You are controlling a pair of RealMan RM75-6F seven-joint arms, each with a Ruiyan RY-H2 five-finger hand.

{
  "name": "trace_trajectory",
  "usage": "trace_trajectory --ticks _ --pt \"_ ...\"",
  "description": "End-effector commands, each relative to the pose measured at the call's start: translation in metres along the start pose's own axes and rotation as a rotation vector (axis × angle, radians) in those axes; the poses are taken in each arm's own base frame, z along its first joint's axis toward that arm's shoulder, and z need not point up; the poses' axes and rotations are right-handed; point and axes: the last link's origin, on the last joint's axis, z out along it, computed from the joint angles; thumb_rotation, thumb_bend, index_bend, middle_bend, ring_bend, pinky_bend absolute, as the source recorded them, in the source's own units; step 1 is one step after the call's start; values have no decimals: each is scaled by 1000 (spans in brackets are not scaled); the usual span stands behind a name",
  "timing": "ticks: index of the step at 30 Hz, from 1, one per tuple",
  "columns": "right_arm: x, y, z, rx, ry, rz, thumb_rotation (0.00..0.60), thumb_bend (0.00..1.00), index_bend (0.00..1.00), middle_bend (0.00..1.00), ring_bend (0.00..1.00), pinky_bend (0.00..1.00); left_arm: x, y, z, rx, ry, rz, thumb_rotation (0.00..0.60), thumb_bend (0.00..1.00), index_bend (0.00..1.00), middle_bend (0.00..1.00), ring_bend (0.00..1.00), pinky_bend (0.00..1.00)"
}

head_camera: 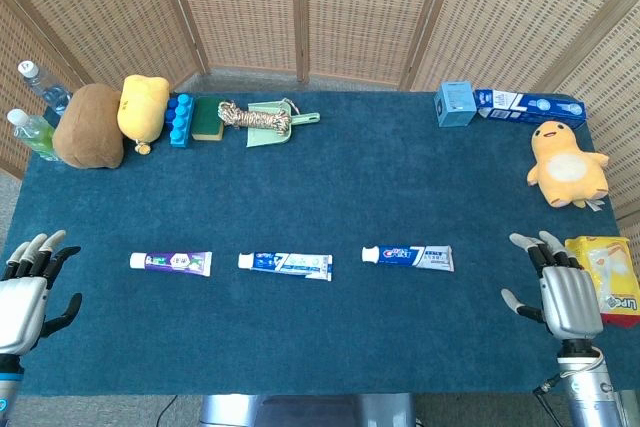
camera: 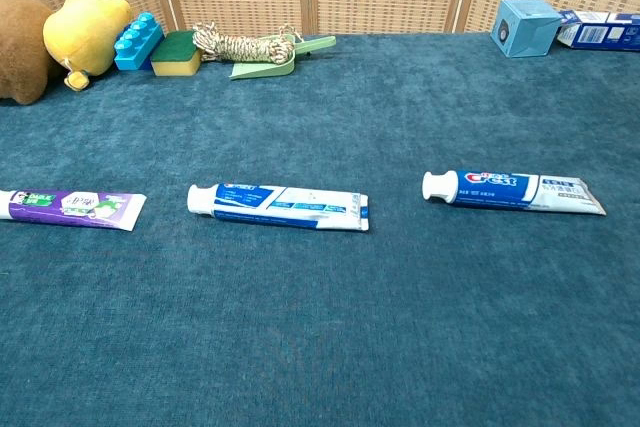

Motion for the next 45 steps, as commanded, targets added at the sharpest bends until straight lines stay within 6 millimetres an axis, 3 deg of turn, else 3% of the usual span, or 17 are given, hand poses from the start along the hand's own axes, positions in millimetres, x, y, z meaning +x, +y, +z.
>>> trace_trajectory --ticks 1,12,22,30,37,45 --pt "-1 1 0 -4 -1 1 600 220 217 281 121 233 -1 0 1 -2 -4 0 600 355 189 101 23 59" --pt "-1 0 -3 7 -11 6 600 221 218 281 121 233 4 0 -2 -8 12 -2 600 355 190 102 23 59" --pt "-4 -14 10 59 -53 8 600 233 244 281 121 233 14 2 7 -38 28 18 600 356 199 123 51 64" --pt "-19 -40 35 142 -148 3 600 270 250 279 121 233 13 15 17 -87 17 -2 600 355 200 119 50 64" --pt "-45 -76 67 237 -233 -11 600 266 271 273 121 233 13 28 30 -127 11 3 600 356 199 116 49 64" --pt "-74 -101 93 257 -302 -50 600 264 308 266 121 233 13 33 40 -148 3 10 600 355 199 116 48 64"
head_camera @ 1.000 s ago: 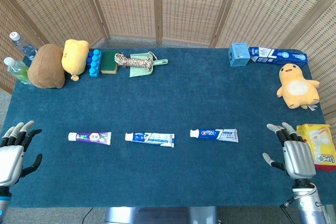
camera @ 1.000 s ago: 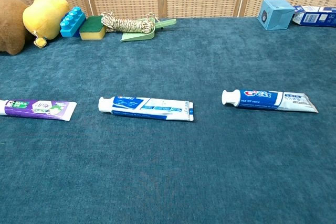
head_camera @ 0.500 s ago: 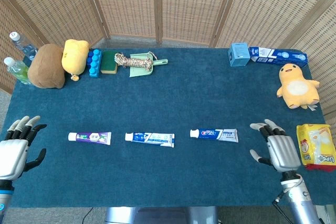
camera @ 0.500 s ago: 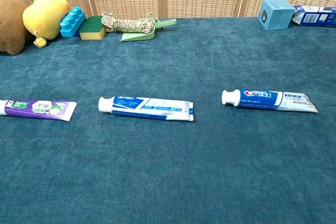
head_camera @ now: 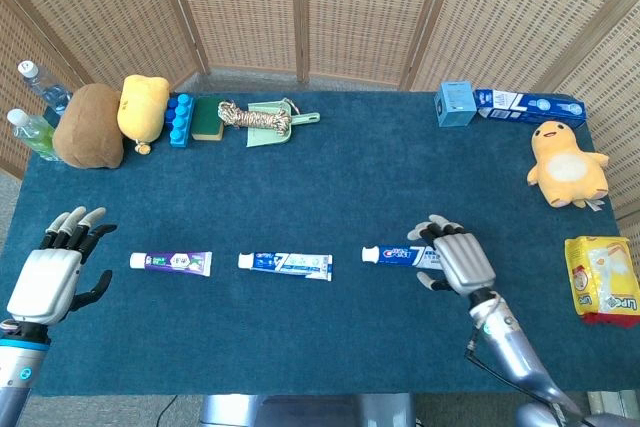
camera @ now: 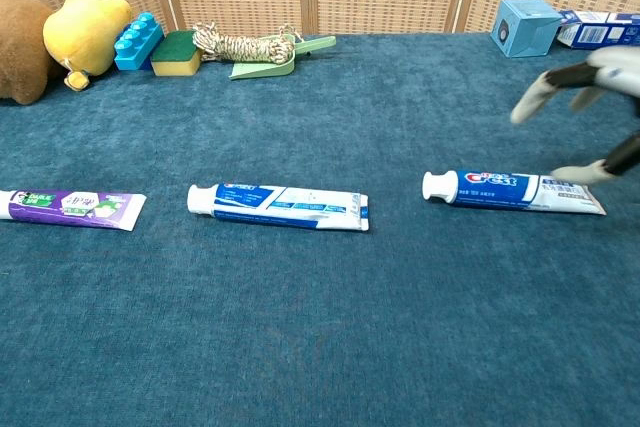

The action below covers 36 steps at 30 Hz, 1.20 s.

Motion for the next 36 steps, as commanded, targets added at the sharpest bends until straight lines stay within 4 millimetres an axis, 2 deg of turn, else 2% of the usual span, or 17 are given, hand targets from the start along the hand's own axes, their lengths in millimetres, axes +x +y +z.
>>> trace_trajectory --ticks 1,8,18,36 --pt "-8 -6 16 -1 -27 -22 600 266 313 267 121 233 -1 0 3 -2 -3 0 600 355 199 116 48 63" --pt "-18 -7 29 -34 -60 -78 600 271 334 267 121 235 -3 -3 6 3 -10 0 600 355 198 114 47 64" --pt "-25 -4 32 -126 -81 -188 600 263 376 267 121 251 -4 -6 6 7 -6 -7 600 355 197 110 47 64" --pt "-40 -6 40 -205 -130 -209 600 264 386 267 121 258 -2 -13 1 17 5 -16 600 355 197 105 46 64"
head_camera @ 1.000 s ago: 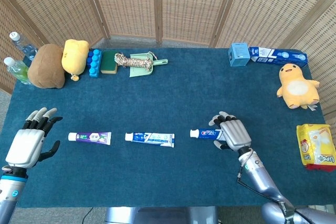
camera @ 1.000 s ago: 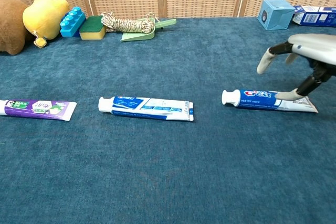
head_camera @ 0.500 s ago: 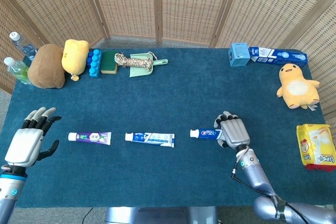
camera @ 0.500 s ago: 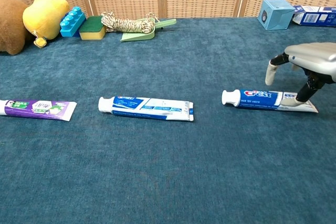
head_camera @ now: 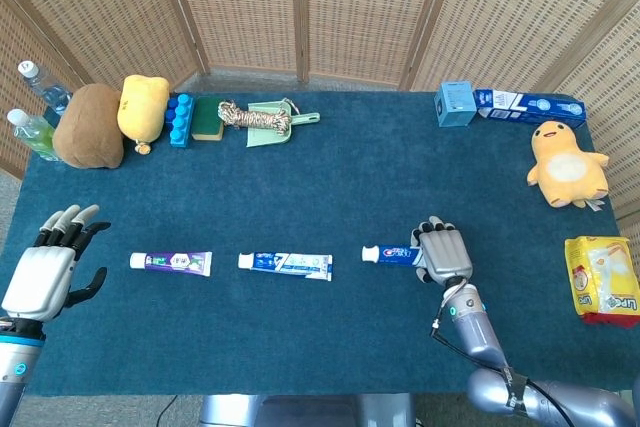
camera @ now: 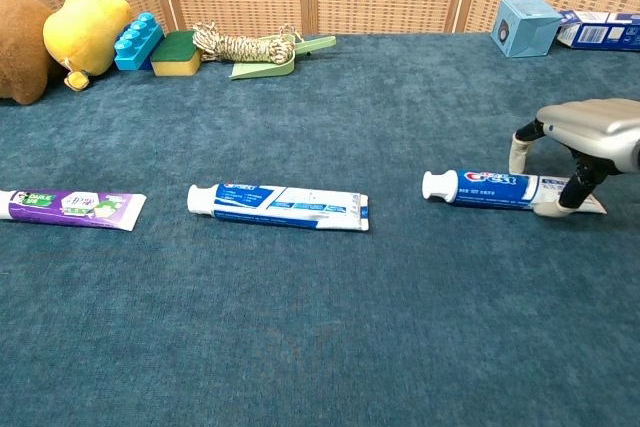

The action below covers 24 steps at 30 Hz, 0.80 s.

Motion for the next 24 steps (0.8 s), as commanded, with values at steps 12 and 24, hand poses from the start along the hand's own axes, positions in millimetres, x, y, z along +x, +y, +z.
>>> trace_trajectory --ticks 12,24 --pt "-1 -15 14 24 -29 11 600 325 554 312 180 274 1 -5 -5 14 8 -6 600 355 197 100 43 63" --pt "10 -16 13 82 -42 98 600 451 886 624 533 580 4 -7 -9 19 23 -10 600 356 197 99 40 64"
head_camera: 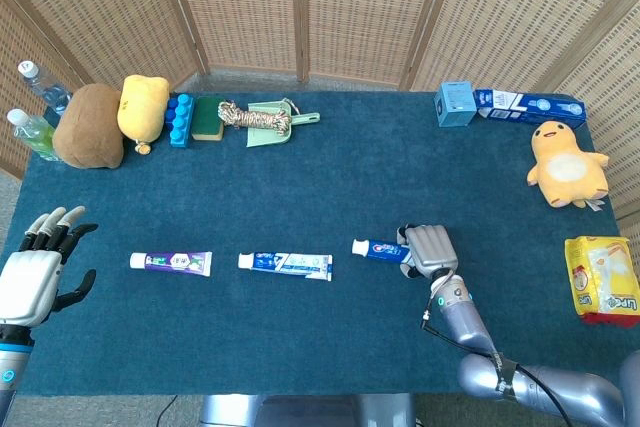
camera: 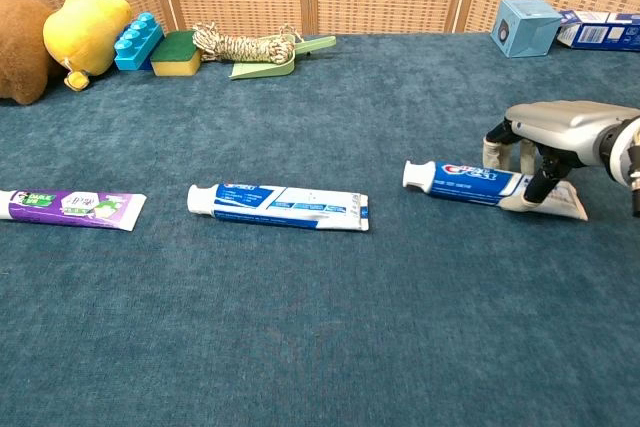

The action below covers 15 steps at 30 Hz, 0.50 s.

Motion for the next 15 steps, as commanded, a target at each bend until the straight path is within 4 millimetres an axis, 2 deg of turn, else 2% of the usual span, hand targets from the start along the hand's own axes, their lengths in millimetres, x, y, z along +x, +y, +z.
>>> trace_trajectory --ticks 1,8,15 --pt "4 3 -4 25 4 32 600 452 892 631 542 591 0 1 -1 -3 1 0 600 356 196 99 40 64" --pt "16 12 -18 86 12 150 600 462 918 665 584 640 1 6 -1 -11 1 -4 600 354 196 99 40 64" --pt "35 26 -41 171 20 349 600 469 926 700 628 679 -4 21 6 -53 -36 -21 600 354 197 113 44 86"
